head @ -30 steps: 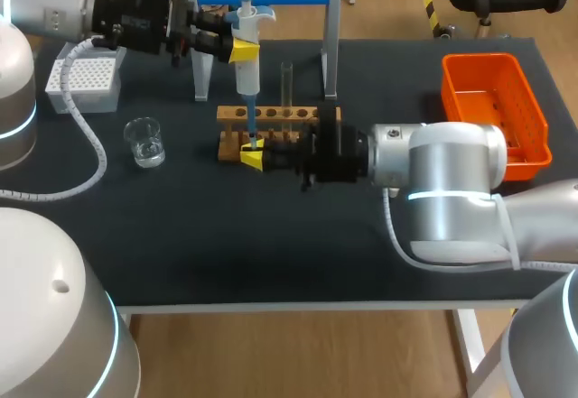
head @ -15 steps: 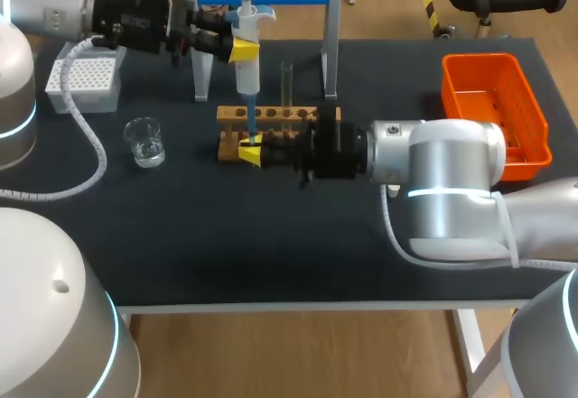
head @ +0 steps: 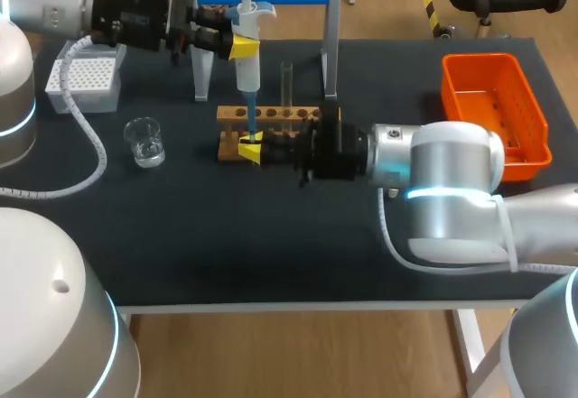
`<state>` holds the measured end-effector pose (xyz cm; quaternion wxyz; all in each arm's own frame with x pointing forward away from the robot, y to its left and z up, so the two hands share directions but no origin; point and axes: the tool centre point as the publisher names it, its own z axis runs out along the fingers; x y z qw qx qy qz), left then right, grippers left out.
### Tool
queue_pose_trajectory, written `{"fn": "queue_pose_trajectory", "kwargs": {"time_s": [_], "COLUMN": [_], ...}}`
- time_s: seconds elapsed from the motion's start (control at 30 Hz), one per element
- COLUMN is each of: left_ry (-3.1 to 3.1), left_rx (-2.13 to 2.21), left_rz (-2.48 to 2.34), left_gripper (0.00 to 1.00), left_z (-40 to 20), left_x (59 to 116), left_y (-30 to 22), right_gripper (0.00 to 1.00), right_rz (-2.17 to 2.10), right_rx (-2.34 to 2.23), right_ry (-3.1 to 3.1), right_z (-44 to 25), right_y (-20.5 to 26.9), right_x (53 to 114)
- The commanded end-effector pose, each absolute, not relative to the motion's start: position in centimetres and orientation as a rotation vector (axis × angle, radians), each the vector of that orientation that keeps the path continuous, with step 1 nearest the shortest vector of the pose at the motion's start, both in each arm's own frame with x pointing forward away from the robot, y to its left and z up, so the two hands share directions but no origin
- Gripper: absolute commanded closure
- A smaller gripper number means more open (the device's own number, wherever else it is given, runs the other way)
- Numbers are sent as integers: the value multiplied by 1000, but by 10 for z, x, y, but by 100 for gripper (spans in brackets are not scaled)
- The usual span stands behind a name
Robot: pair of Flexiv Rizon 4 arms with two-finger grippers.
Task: Invert the test tube, pick up the pipette, mount the tip to pipette, aspirate from beaker and dispense into the tube, eject the tip, return the pipette, and cap with the stopper.
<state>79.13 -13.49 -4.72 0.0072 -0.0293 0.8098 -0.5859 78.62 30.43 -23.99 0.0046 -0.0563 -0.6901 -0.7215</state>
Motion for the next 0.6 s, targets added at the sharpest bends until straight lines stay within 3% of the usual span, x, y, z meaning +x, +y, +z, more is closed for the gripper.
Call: {"fn": "queue_pose_trajectory", "kwargs": {"time_s": [0.03,0.6], "left_ry": [2535,2535], "left_rx": [-92,-92], "left_rz": [-1831,-1831], "left_gripper": [100,100], "left_z": [-51,-51], "left_x": [791,791], "left_y": [-134,-134], "right_gripper": [100,100], "right_rz": [-2262,-2268], "right_rx": [-184,-171], "right_ry": [-2162,-2163], "right_z": [-236,-223], "right_y": [304,303], "right_x": [785,787]}}
